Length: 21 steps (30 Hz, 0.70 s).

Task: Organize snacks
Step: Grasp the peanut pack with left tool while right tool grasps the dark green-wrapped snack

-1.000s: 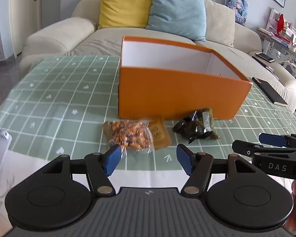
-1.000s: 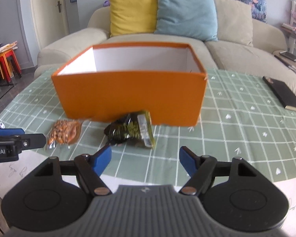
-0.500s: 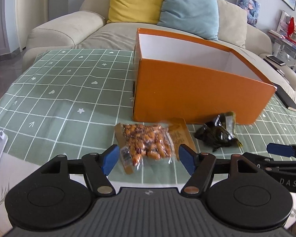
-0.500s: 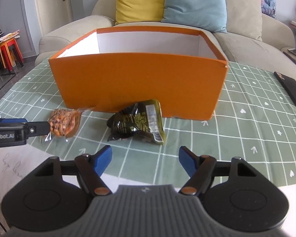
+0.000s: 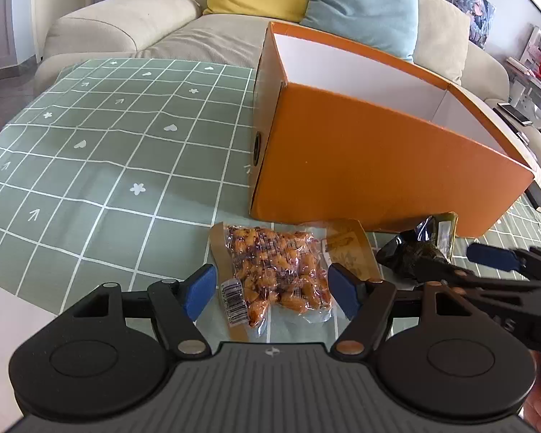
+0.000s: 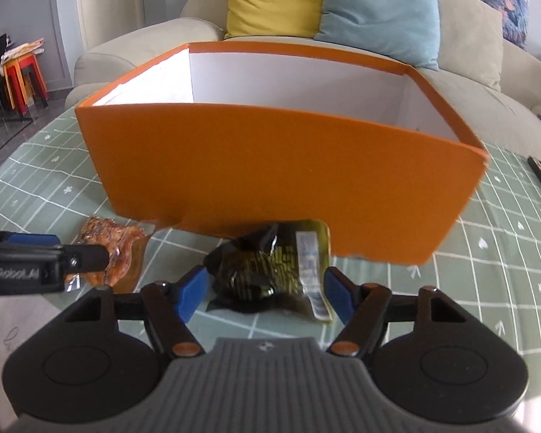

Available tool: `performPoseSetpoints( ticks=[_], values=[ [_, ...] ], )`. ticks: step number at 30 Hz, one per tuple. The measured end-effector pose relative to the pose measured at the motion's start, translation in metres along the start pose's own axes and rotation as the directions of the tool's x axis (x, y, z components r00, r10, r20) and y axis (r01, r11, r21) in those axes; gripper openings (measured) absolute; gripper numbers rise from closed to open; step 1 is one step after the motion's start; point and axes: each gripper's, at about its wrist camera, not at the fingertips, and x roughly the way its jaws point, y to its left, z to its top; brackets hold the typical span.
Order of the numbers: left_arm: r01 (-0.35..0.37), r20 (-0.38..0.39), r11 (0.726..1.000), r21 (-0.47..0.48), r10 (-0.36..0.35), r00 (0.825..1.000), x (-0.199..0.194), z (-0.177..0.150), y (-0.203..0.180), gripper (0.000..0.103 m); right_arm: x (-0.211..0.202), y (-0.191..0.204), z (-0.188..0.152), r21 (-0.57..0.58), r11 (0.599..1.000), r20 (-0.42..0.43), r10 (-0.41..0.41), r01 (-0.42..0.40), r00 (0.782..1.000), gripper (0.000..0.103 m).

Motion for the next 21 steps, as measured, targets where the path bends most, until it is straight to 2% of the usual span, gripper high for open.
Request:
performPoseSetpoints(
  ticks=[2,6,7,14,21],
  values=[
    [0.004,-0.01,1.0,-0.005,-0.004,1.0,0.003,0.0,0.001,0.083,0.009,0.001,0.002,-0.006,1.0,-0.014,-0.008,0.008,1.0,0.069],
    [0.03,-0.042,0.999,-0.033,-0.032,0.999,0.007,-0.001,0.002,0.082,0.02,-0.001,0.002,0.009,1.0,-0.04,0.007,-0.006,0.999,0.061],
    [0.035,-0.044,0.999,-0.031,-0.037,0.998,0.006,-0.002,0.001,0.081,0.02,0.0,0.002,0.01,1.0,-0.044,0.015,-0.015,0.999,0.057],
    [0.11,-0.095,0.994,-0.016,-0.111,0.989,0.001,-0.01,-0.01,0.073,0.006,0.001,-0.01,-0.02,1.0,-0.037,0.02,-0.02,0.999,0.048],
    [0.231,-0.157,0.971,0.059,-0.22,0.963,-0.005,-0.024,-0.036,0.072,-0.011,-0.013,-0.026,-0.02,1.0,-0.047,-0.004,0.003,0.999,0.047]
  ],
)
